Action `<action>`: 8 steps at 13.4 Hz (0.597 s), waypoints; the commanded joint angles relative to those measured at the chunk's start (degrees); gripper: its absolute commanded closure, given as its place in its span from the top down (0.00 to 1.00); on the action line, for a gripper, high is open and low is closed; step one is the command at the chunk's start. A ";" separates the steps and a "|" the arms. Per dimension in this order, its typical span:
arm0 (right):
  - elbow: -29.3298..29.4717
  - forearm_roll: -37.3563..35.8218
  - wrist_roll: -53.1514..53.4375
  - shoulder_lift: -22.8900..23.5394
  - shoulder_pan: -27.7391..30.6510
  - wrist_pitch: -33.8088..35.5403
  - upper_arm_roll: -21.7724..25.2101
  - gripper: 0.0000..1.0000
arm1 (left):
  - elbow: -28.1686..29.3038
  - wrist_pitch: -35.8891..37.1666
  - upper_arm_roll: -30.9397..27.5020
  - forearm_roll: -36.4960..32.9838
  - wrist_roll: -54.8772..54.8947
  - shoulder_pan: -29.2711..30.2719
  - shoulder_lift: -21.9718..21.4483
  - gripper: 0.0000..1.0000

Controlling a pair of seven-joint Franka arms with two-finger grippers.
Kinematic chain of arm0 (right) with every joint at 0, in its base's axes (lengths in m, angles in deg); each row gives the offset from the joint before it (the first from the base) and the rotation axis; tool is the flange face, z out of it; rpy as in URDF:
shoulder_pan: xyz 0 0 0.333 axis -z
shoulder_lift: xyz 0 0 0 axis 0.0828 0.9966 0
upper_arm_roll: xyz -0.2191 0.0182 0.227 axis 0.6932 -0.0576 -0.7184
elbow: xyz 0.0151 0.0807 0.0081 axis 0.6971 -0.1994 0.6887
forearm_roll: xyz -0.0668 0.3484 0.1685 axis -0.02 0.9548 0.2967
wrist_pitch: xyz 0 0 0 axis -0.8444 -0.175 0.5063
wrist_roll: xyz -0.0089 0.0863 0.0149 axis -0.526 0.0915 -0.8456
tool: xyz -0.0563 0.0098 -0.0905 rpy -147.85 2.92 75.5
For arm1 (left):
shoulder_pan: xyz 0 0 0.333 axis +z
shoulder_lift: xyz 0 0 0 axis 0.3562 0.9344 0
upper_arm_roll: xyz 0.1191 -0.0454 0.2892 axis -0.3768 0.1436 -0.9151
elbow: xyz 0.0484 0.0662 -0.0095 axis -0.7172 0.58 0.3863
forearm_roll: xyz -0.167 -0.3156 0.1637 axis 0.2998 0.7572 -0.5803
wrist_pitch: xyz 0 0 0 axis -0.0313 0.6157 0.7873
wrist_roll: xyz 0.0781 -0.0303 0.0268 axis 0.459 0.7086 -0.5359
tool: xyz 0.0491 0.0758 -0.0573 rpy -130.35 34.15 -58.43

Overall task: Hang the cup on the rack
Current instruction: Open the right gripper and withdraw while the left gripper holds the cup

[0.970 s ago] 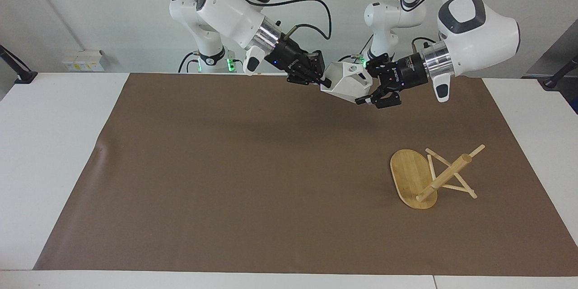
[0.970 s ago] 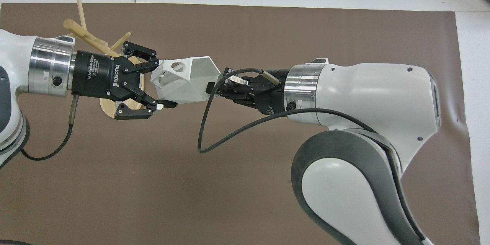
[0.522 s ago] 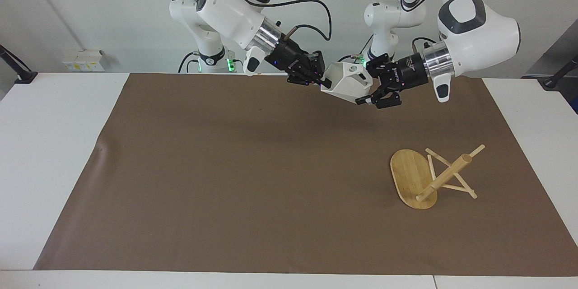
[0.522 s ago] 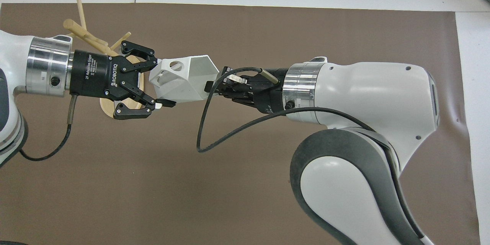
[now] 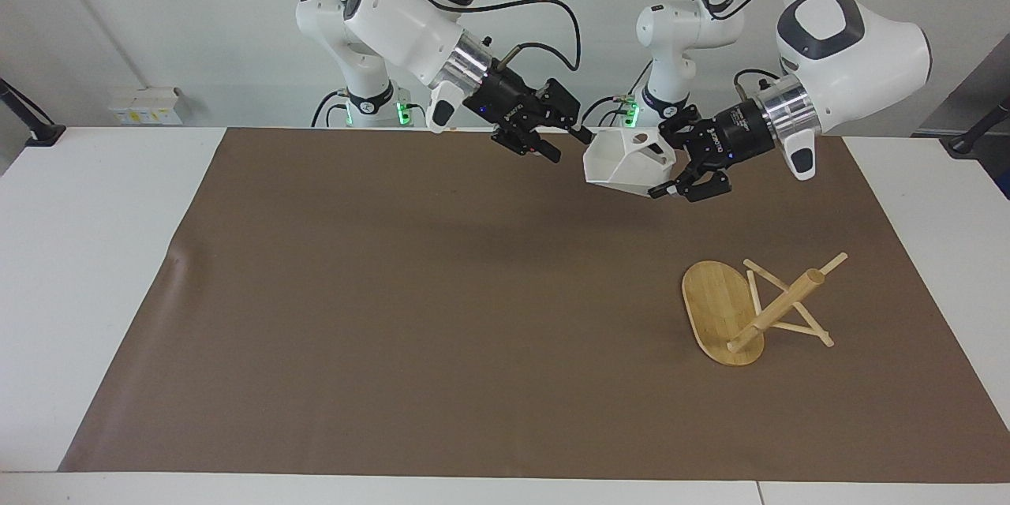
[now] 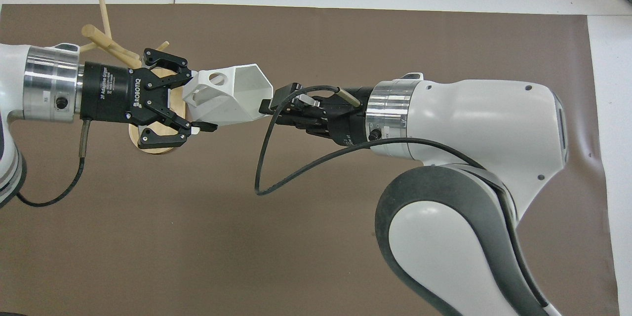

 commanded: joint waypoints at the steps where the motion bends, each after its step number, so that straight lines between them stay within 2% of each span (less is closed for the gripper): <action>1: -0.84 -0.14 -0.25 -0.90 0.67 -0.32 -0.60 1.00 | 4.16 -3.39 0.21 -3.02 0.43 1.05 -2.49 0.00; 5: -0.84 -0.41 -0.52 -0.99 0.67 -0.32 -0.52 1.00 | 7.33 -7.54 -0.05 -6.28 -0.54 1.32 -3.55 0.00; 7: -0.84 -2.33 -1.13 -0.99 0.67 -0.24 -0.52 1.00 | 7.60 -7.45 0.04 -12.68 -1.07 1.85 -3.64 0.00; 8: -0.84 -3.91 -1.22 -0.99 0.67 -0.23 -0.43 1.00 | 8.38 -7.45 0.04 -13.75 -2.37 1.85 -4.16 0.00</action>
